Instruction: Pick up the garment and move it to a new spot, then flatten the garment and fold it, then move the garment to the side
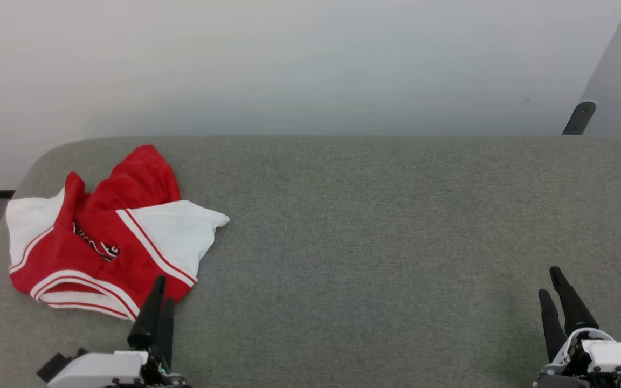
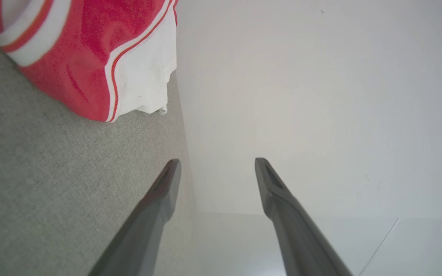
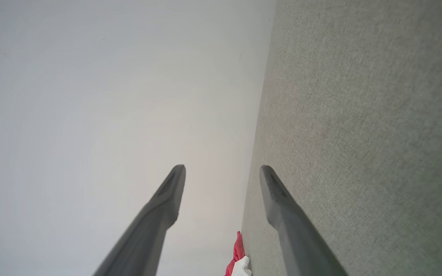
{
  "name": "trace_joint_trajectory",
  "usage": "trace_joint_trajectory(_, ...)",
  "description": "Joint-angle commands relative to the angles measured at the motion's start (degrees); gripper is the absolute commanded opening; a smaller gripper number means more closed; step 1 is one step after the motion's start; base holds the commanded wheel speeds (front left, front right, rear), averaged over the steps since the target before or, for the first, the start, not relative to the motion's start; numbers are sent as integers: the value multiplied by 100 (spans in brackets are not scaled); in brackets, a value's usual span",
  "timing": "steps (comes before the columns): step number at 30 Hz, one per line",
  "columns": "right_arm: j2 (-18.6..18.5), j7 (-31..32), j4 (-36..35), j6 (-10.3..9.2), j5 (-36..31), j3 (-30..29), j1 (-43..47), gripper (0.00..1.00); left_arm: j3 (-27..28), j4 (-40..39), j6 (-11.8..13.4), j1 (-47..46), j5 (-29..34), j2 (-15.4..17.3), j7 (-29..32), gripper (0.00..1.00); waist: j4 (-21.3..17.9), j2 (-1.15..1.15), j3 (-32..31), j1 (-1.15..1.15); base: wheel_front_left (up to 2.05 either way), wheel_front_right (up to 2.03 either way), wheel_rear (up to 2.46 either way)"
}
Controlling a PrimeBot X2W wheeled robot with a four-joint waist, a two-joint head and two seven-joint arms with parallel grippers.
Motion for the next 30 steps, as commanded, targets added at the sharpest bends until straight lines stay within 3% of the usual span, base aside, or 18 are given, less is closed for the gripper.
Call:
trace_joint_trajectory(1,-52,-50,-69,0,-83,36,-212,100,-15,-120,-3,-183,121,87,-52,100,0,0,1,0,0,0,0)
trace_joint_trajectory(13,-325,-472,67,1,-1187,354,-461,100,-223,-112,101,-322,1386,342,-418,100,-2,0,12,0,0,0,0)
trace_joint_trajectory(30,-435,-868,192,2,-3385,528,-707,100,-301,-220,215,-331,3474,412,-796,100,-6,0,22,0,0,0,0)
